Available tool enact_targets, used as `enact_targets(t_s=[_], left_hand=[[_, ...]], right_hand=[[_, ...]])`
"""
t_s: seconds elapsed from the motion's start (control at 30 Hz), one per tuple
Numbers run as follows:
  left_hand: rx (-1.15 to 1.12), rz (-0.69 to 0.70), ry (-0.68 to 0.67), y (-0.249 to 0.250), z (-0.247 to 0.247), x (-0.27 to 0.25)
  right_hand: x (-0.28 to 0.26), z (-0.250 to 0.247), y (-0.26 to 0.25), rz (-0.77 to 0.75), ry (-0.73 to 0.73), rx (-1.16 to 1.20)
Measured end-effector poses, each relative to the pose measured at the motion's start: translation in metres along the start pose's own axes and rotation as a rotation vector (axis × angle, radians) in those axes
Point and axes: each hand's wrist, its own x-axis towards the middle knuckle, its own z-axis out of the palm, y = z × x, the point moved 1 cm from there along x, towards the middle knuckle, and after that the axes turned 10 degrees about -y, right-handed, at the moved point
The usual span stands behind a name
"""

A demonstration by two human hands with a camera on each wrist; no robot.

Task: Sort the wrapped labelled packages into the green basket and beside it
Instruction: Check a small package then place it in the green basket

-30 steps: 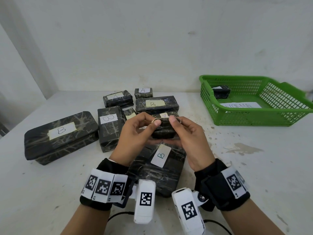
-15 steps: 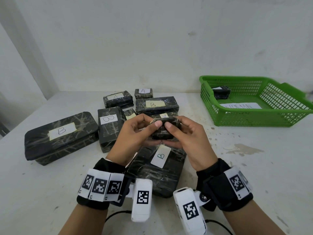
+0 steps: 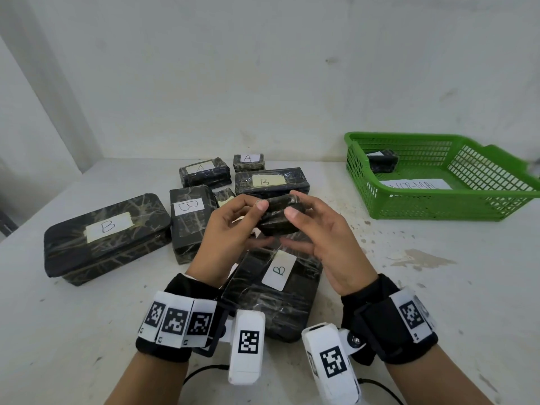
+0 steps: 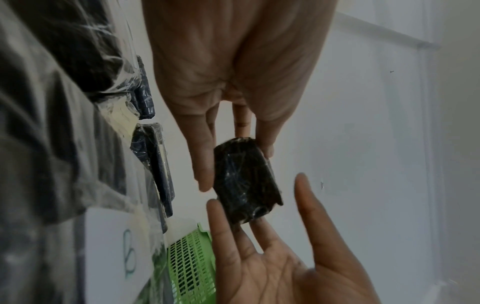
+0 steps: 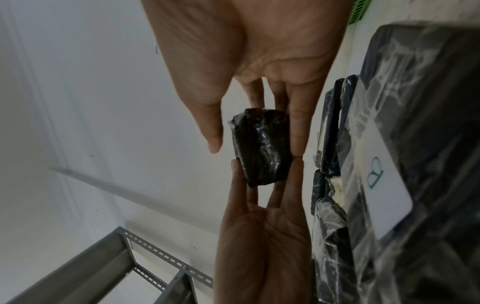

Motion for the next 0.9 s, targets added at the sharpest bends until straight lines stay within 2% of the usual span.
enact_targets(t_s=[0.1,0.2,0.37,0.5,0.67,0.83,0.9], left_hand=[[0.04,-0.004,0.054,-0.0004,-0.0052,0.0012],[0.06,-0.023,0.084,-0.0016,-0.0067,0.0021],[0.035,-0.047,0.021,-0.0003,-0.0034,0.0017],[0.085,-0.019,0.03,-0.0013,-0.0037,0.0016],[0.062,0.004,0.026,-0.0015,-0.0033,0.0018],[0.032,-0.008,-0.064,-0.0008,0.0009,0.0002],[0.04,-0.002,-0.06,-0.0023,-0.0009,0.0004]], right_hand=[[0.0001,-0.0004,-0.0018,-0.043,0.02,0.008],[-0.001,-0.0021,0.0015,-0.098,0.039,-0.089],[-0.0005,-0.0034,0.0046,-0.144,0.086,-0.254],[-0.0007,-0.0022,0.0062,-0.149,0.026,-0.342],[0.0014,0.001,0.0046,-0.064,-0.075,-0.066],[0.0025,-0.0044,0.0072,-0.088,0.018,-0.053],[0.0024,-0.0046,0.0077,-0.082,0.032,-0.042]])
